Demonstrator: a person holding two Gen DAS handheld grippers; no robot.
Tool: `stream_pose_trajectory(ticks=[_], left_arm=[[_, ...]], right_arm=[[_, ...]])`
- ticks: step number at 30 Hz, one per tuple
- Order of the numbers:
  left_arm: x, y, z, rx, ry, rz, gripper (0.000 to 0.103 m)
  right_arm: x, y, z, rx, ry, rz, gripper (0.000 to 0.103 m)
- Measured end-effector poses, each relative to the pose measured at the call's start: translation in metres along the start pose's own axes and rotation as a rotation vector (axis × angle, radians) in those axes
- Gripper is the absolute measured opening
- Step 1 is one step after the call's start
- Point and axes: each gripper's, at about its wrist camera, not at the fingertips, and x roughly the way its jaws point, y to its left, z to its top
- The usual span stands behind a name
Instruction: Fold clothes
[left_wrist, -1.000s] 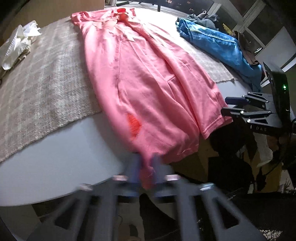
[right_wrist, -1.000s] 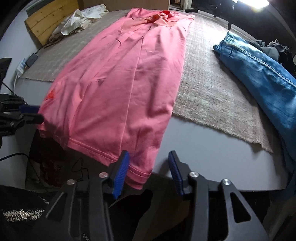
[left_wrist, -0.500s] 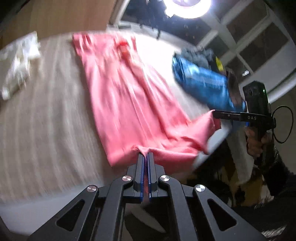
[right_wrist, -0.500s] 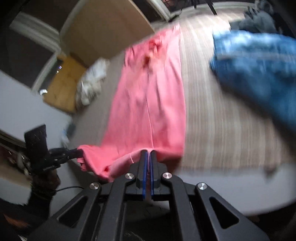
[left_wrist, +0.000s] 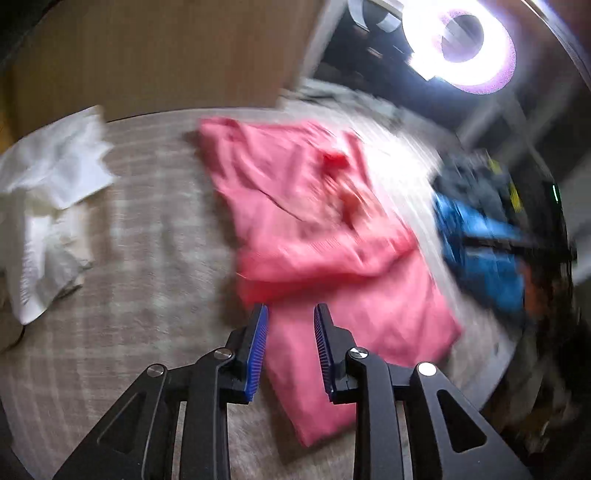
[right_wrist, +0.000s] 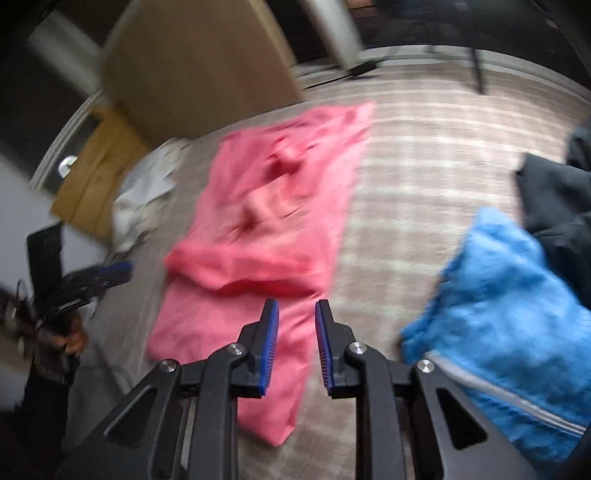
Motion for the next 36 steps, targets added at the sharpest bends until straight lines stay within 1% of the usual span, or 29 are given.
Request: stream_pose_trajectory(ticks=[2,3,5,6,7,8,9,11,12,13,14,15,16,19,21,22,23,26,29,30,32,35,36], left_arm=[[0.017,-0.014,-0.003,0.083,0.049,-0.018,0.024],[0.028,-0.017,0.0,0.105,0.071,-0.014,0.024],[0.047,-0.024,0.009,0.129,0.088,-0.002,0.024],[0.057,-0.022,0.019,0.136,0.084,0.02,0.026],[0.066,-0.017,0.028,0.128,0.086,0.066,0.027],[0.073,-0.011,0.036,0.117,0.089,0.107,0.023],[0.075,-0.003,0.041,0.096,0.101,0.112,0.023],[0.065,0.013,0.05,0.05,0.095,0.062,0.024],[0.053,0.02,0.056,0.046,0.07,0.054,0.027],[0.043,0.028,0.064,0.051,0.042,0.075,0.028],[0.033,0.036,0.072,0.054,0.016,0.094,0.034],[0.03,0.043,0.082,0.051,-0.002,0.105,0.039],[0.03,0.052,0.095,0.036,-0.017,0.12,0.04],[0.047,0.073,0.135,0.005,-0.022,0.128,0.04],[0.064,0.08,0.159,0.009,-0.024,0.153,0.042],[0.077,0.084,0.17,0.015,-0.009,0.166,0.042],[0.09,0.087,0.18,0.019,0.006,0.176,0.042],[0.12,0.093,0.196,0.019,0.05,0.161,0.043],[0.135,0.091,0.206,0.04,0.057,0.175,0.043],[0.139,0.092,0.209,0.038,0.058,0.165,0.045],[0.146,0.093,0.214,0.034,0.058,0.147,0.046],[0.157,0.091,0.222,0.039,0.068,0.141,0.048],[0.16,0.091,0.224,0.045,0.069,0.145,0.049]], right_arm=[[0.02,0.013,-0.006,-0.068,0.038,0.014,0.02],[0.034,0.022,-0.006,-0.104,0.064,0.017,0.02],[0.055,0.027,-0.001,-0.119,0.088,0.029,0.02],[0.064,0.024,0.004,-0.103,0.092,0.019,0.02],[0.072,0.017,0.008,-0.075,0.099,-0.009,0.02],[0.078,0.004,0.013,-0.012,0.109,-0.082,0.02],[0.08,-0.008,0.017,0.046,0.114,-0.13,0.018],[0.06,-0.02,0.019,0.115,0.079,-0.098,0.019],[0.045,-0.015,0.022,0.089,0.042,-0.139,0.021],[0.031,-0.011,0.026,0.063,0.005,-0.18,0.025],[0.019,-0.006,0.032,0.039,-0.034,-0.217,0.033],[0.011,-0.003,0.041,0.025,-0.08,-0.239,0.038],[0.006,-0.001,0.052,0.014,-0.116,-0.258,0.042],[0.023,-0.013,0.093,0.01,-0.143,-0.286,0.042],[0.044,-0.027,0.116,0.007,-0.129,-0.318,0.042],[0.054,-0.034,0.125,0.009,-0.121,-0.327,0.042],[0.06,-0.041,0.131,0.02,-0.115,-0.315,0.042],[0.078,-0.063,0.149,0.052,-0.096,-0.281,0.042],[0.095,-0.084,0.165,0.084,-0.08,-0.241,0.042],[0.096,-0.088,0.168,0.09,-0.083,-0.211,0.042],[0.101,-0.092,0.172,0.088,-0.074,-0.177,0.042],[0.114,-0.096,0.181,0.06,-0.062,-0.169,0.043],[0.115,-0.097,0.185,0.061,-0.064,-0.151,0.043]])
